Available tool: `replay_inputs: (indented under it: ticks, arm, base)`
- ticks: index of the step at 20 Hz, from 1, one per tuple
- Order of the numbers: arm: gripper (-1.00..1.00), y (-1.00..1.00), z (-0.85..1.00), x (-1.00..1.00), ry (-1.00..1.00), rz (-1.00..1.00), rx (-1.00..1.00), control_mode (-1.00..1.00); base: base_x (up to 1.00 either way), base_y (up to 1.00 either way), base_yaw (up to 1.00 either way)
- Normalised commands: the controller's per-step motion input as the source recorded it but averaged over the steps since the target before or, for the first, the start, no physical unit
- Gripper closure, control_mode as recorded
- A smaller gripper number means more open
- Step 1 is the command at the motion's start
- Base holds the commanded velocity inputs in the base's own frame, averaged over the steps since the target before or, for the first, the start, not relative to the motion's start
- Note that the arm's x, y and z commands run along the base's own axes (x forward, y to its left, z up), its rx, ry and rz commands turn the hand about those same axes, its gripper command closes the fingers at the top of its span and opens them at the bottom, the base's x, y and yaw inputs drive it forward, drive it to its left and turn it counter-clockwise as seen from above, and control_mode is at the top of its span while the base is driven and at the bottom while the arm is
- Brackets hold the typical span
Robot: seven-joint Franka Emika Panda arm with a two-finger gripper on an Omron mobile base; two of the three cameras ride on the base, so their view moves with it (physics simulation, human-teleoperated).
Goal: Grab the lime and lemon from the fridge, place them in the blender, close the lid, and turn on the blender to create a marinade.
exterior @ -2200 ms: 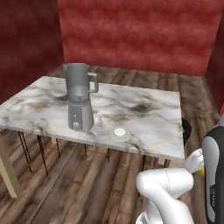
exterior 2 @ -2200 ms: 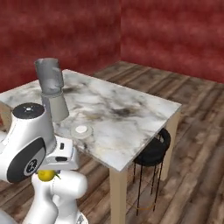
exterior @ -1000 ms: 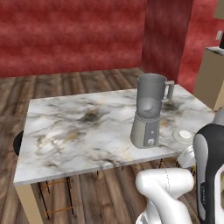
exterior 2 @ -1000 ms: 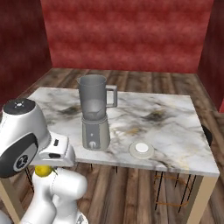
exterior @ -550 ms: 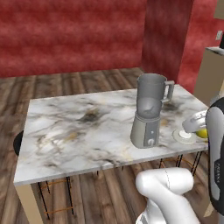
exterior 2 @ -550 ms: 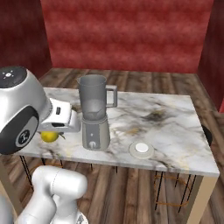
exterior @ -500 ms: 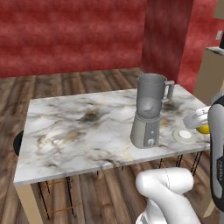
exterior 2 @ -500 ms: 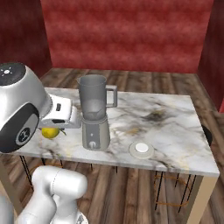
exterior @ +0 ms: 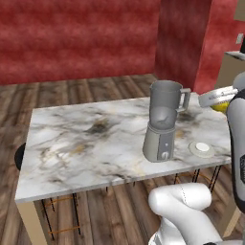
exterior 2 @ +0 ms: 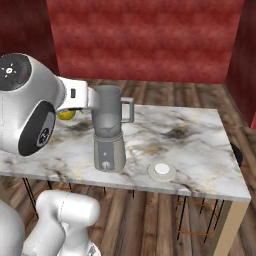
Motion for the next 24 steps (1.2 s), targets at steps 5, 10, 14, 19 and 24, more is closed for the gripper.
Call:
replay_inputs:
  ticks: [5,10,14,19,24]
  arm:
    - [1.00,0.00,0.54,0.56,-0.16,-0.01,0.02,-1.00]
    - [1.00,0.07,0.48,0.61,-0.02,-0.04,0.00,-1.00]
    - [1.00,0.22,0.31,0.68,0.08,-0.06,0.00,-1.00]
    - [1.00,0.03,-0.14,0.66,0.19,-0.01,0.00,-1.00]
    - [1.00,0.00,-0.52,0.65,0.15,0.00,0.00,-1.00]
  base:
    - [0.00,0.00,0.00]
    - [0.00,0.00,0.00]
    - [0.00,0.00,0.00]
    - [0.00,0.00,0.00]
    - [0.00,0.00,0.00]
